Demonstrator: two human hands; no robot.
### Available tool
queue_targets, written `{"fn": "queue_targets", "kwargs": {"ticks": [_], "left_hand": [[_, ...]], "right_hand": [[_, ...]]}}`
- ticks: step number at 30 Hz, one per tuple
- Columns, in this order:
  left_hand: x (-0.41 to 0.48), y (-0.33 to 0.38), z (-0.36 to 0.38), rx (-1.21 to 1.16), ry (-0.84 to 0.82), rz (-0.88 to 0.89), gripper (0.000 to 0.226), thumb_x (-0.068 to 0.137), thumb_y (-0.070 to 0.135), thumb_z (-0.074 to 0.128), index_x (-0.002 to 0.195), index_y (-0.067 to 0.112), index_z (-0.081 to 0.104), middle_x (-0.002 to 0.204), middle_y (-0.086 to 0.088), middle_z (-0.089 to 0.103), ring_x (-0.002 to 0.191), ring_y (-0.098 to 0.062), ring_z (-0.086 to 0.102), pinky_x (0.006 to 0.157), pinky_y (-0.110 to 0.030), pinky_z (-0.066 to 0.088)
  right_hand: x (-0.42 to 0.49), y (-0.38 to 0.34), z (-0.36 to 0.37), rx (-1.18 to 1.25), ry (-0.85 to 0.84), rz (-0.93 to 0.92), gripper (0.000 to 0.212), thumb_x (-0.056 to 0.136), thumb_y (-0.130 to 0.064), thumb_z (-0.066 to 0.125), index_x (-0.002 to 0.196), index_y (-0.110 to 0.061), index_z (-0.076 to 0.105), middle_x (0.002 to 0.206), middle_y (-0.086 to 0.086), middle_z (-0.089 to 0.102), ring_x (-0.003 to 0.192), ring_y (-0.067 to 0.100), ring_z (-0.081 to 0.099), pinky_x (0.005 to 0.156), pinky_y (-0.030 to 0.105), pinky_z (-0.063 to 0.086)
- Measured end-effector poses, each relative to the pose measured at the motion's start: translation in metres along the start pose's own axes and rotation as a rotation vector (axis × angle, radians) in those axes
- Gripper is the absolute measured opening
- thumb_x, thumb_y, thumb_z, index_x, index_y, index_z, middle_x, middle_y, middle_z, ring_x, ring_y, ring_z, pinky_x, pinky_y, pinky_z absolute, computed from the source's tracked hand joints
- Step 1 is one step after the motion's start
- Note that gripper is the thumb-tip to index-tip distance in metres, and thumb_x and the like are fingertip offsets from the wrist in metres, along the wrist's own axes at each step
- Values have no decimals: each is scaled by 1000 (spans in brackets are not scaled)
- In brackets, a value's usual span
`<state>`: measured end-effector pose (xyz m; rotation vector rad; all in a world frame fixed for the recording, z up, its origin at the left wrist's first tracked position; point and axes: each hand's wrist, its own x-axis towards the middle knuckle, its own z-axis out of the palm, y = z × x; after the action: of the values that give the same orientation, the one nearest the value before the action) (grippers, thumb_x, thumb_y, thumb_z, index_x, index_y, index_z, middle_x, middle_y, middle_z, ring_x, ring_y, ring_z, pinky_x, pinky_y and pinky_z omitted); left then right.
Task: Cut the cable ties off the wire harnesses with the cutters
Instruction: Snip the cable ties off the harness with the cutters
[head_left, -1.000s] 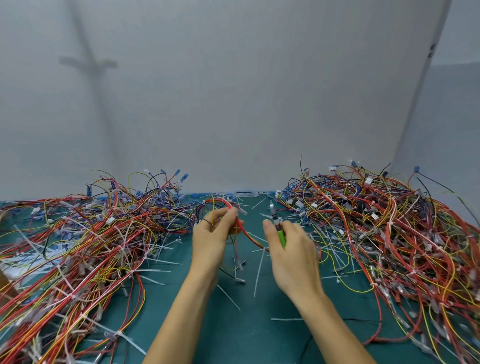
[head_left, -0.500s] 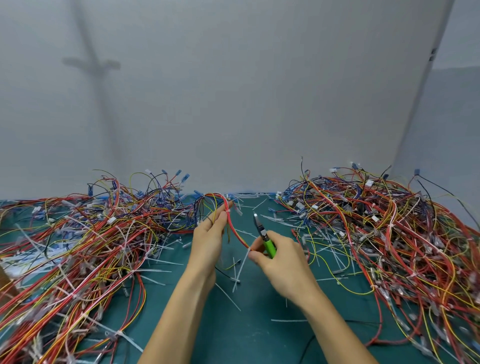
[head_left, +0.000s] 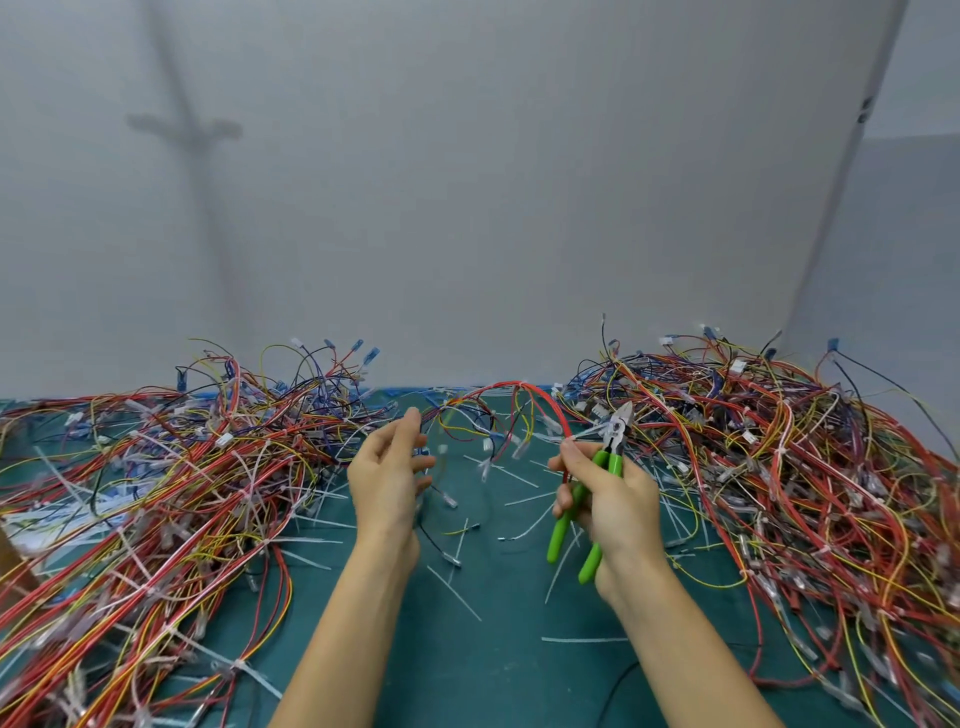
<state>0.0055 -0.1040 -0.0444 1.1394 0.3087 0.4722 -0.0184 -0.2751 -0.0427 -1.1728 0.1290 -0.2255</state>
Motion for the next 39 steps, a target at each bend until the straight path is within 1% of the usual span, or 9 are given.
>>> {"fn": "queue_targets", "kwargs": {"ticks": [4,10,14,18,23,27,30,36,39], "left_hand": [[-8,3,4,10,141,273,8,93,16,63,86,17,60,79,1,58,74,-15,54,70,-29,46],[-31,-1,14,429,-364,575,14,83,37,60,81,30,73,82,14,71,82,-6,66,73,-22,49],[-36,-13,20,630,-530,459,17,92,36,60,85,33,76,85,19,72,82,2,63,74,-22,45],[-37,-7,22,336,-666,219,23,96,18,57,90,27,78,85,5,77,82,-3,68,73,-12,47],[-35,-6,20,273,-596,69,15,93,19,61,89,17,76,85,-2,76,81,-10,65,67,-13,44],[-33,-7,23,304,-558,53,16,93,17,61,83,17,73,80,4,71,78,-5,58,68,-15,44],[-33,-8,24,275,-568,47,16,93,12,61,80,13,71,70,8,69,67,1,60,68,-13,46],[-32,-12,24,240,-600,15,12,93,13,62,91,3,69,79,-4,69,78,-15,63,81,-33,53],[-31,-11,21,192,-636,-5,12,91,13,63,95,3,69,83,-4,74,78,-13,68,74,-23,55]], "right_hand": [[2,1,0,91,-17,68,3,90,-7,65,87,-6,64,71,8,70,44,15,48,46,29,47],[3,5,1,121,-73,104,4,89,-8,66,88,-6,64,74,10,70,45,15,47,46,29,46],[0,7,4,78,-141,98,5,90,-9,65,84,-7,66,72,8,70,43,15,47,46,28,45],[-4,9,8,17,-205,120,3,91,-9,64,88,-7,65,77,13,71,43,16,47,47,30,46],[-7,9,11,-102,-134,21,10,88,-12,70,87,-4,64,83,22,72,44,18,50,46,30,48],[-9,10,11,-343,-55,-197,20,82,-30,77,75,-17,64,58,-1,62,52,18,53,52,34,48],[-11,9,11,-442,-50,-286,22,80,-39,77,73,-21,66,61,-5,65,58,13,56,63,38,52],[-9,11,12,-236,8,-125,14,88,-18,71,75,-13,66,56,1,61,48,14,53,47,28,48],[-7,6,10,-90,19,-13,9,89,-11,68,81,-10,66,62,4,62,46,13,52,46,28,50]]}}
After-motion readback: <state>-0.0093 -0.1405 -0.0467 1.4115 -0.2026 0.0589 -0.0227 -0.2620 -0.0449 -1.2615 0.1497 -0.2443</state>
